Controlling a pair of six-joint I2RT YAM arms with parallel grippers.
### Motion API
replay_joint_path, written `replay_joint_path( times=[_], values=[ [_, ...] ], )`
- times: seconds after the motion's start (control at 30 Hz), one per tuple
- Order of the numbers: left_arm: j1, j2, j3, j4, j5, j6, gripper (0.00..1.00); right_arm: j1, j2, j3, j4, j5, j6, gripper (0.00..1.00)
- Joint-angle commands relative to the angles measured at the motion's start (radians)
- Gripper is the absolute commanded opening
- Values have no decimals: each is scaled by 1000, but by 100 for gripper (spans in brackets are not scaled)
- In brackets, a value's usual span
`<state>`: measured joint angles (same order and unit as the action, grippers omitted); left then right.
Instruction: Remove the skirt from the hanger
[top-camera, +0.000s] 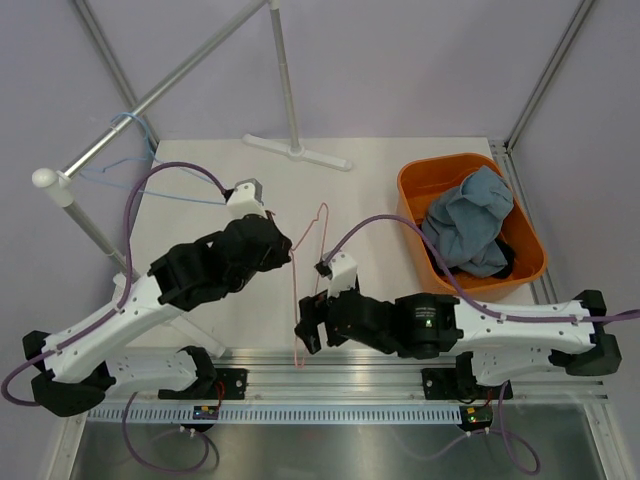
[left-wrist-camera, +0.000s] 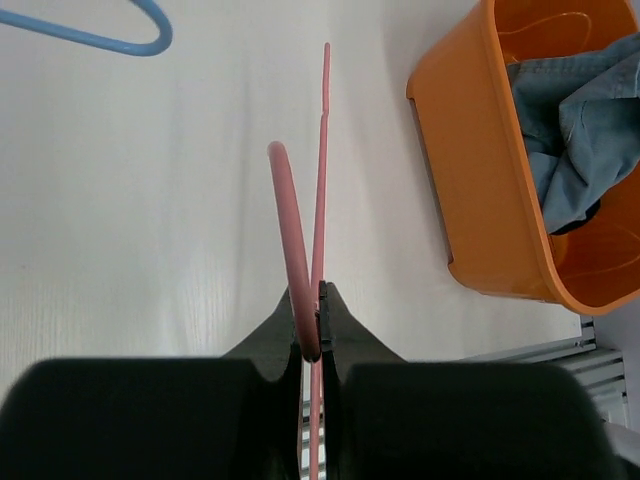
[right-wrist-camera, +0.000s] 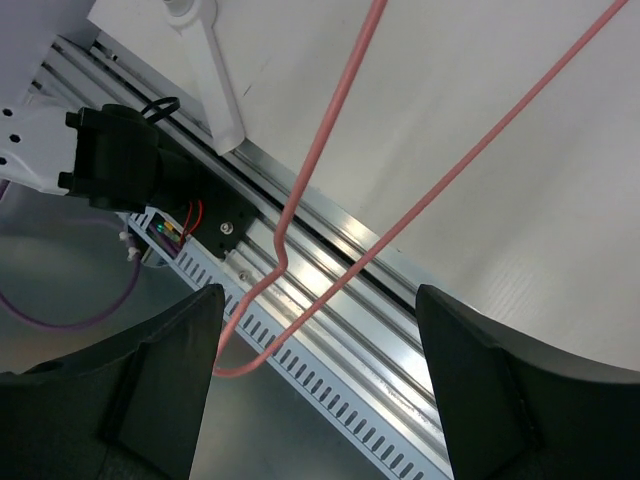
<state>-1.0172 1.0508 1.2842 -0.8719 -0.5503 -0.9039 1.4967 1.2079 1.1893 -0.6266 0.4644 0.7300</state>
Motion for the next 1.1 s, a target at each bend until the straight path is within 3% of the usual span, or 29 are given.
replay_joint_path(
  times=[0.0, 0.5, 0.73, 0.9, 1.07],
  values=[
    [-43, 61, 87, -58, -138, -49, 0, 43, 64, 119, -106, 206, 58, 85],
    [-84, 101, 95, -111, -191, -95, 0, 161, 297, 263, -338, 318, 253, 84],
    [-86, 114, 95, -108, -175, -92, 0, 223, 478, 435, -587, 381, 356, 85],
    [-90, 109, 86, -108, -163, -92, 0, 232, 483, 418, -564, 376, 378, 84],
    [-96, 95, 63, -104, -160, -101, 0, 234, 484, 401, -536, 375, 382, 75]
  ],
)
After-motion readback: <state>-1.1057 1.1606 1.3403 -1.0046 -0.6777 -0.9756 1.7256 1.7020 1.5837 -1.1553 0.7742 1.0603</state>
